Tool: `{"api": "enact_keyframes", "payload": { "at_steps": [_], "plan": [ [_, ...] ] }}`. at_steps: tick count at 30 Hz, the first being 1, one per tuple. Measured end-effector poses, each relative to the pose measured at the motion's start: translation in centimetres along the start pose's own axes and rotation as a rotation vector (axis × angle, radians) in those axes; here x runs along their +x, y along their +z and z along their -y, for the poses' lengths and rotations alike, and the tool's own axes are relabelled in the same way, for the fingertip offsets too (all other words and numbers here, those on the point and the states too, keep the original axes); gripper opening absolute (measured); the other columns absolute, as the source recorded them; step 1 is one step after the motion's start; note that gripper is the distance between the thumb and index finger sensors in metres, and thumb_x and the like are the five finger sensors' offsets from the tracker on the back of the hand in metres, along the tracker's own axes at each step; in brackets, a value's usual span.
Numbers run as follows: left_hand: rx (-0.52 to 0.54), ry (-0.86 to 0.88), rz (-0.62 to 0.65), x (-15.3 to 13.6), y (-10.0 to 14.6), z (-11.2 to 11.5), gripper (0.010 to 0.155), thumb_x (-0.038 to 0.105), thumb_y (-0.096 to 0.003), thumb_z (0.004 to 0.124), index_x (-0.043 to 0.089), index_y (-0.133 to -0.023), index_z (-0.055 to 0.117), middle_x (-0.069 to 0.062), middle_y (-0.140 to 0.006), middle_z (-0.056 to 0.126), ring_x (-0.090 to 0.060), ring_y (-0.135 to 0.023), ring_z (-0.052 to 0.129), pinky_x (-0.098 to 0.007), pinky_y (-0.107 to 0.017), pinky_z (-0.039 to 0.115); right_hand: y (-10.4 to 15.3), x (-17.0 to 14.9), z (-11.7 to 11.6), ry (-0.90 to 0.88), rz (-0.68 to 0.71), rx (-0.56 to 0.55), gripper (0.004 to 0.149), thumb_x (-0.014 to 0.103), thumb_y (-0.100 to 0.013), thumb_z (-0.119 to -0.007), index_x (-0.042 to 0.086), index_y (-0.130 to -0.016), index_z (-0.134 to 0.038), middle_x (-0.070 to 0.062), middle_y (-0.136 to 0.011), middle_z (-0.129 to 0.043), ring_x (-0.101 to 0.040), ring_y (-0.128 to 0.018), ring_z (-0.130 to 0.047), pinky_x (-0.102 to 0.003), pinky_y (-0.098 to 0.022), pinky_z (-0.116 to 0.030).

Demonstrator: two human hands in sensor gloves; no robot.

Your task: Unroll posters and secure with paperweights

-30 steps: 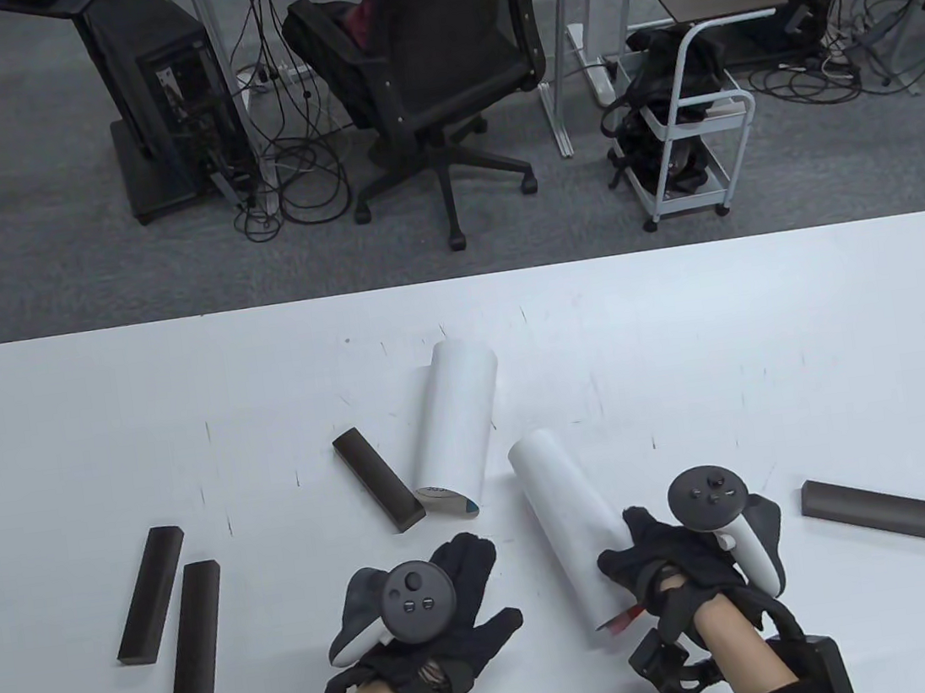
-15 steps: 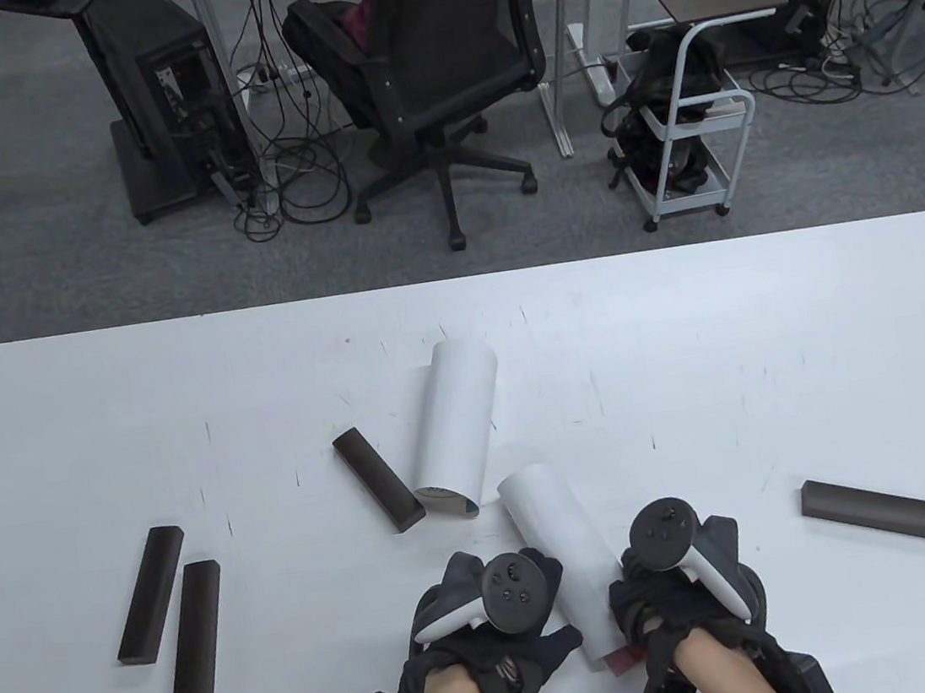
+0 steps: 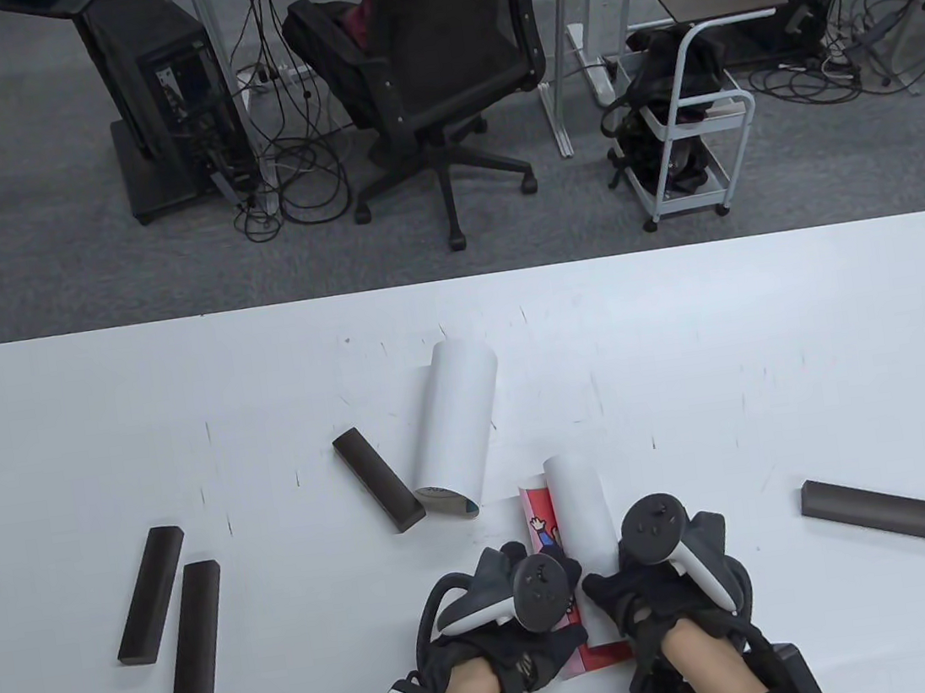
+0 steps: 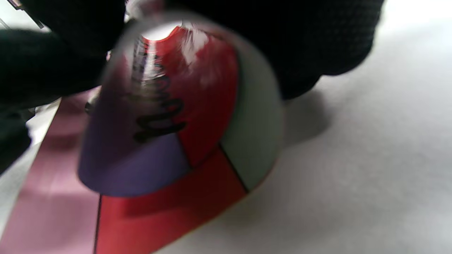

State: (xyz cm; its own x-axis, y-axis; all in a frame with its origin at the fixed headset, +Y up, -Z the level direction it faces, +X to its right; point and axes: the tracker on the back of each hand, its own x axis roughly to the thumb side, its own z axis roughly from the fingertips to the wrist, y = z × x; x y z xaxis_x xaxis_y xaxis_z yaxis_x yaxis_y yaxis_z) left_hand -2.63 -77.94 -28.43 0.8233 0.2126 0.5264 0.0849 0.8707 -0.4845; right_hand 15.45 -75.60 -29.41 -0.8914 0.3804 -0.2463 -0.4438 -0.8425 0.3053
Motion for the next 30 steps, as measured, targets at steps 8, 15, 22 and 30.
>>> {"api": "enact_keyframes", "payload": {
  "at_steps": [8,15,22,30],
  "plan": [
    [-0.070,-0.254,-0.115,0.6,-0.6,1.3,0.077,0.066,-0.0502,0.052,0.030,-0.108,0.016,0.001,-0.118,0.010,-0.045,-0.109,0.013,-0.065,-0.074,0.028,0.6,1.0,0.4,0.141,0.014,-0.104,0.085,0.058,-0.042,-0.072,0.008,-0.100,-0.035,-0.024,-0.104,-0.049,-0.051,-0.082,-0.069,-0.046,-0.045,-0.075],
    [-0.102,-0.184,-0.081,-0.2,-0.8,1.4,0.078,0.065,-0.0495,0.053,0.031,-0.106,0.012,0.002,-0.116,0.005,-0.044,-0.109,0.011,-0.065,-0.074,0.025,0.6,3.7,0.8,0.158,0.343,-0.060,0.063,0.024,-0.045,-0.078,0.034,-0.098,-0.045,0.004,-0.113,-0.031,-0.044,-0.101,-0.025,-0.053,-0.066,-0.047],
    [-0.127,-0.161,-0.065,-0.8,-0.8,1.3,0.078,0.063,-0.0489,0.055,0.032,-0.105,0.011,0.003,-0.114,0.002,-0.041,-0.109,0.005,-0.065,-0.074,0.024,0.1,4.5,0.6,0.422,0.312,-0.224,0.070,0.050,-0.038,-0.080,0.028,-0.099,-0.052,-0.009,-0.104,-0.057,-0.045,-0.097,-0.042,-0.056,-0.067,-0.044],
    [-0.124,-0.136,-0.045,-1.5,-0.6,1.2,0.078,0.062,-0.0476,0.058,0.034,-0.105,0.014,0.004,-0.114,0.003,-0.040,-0.108,0.006,-0.064,-0.075,0.025,-0.5,3.5,1.2,0.367,0.283,-0.168,0.077,0.051,-0.037,-0.083,0.035,-0.100,-0.041,0.002,-0.116,-0.028,-0.047,-0.102,-0.020,-0.055,-0.070,-0.040]
  ]
}}
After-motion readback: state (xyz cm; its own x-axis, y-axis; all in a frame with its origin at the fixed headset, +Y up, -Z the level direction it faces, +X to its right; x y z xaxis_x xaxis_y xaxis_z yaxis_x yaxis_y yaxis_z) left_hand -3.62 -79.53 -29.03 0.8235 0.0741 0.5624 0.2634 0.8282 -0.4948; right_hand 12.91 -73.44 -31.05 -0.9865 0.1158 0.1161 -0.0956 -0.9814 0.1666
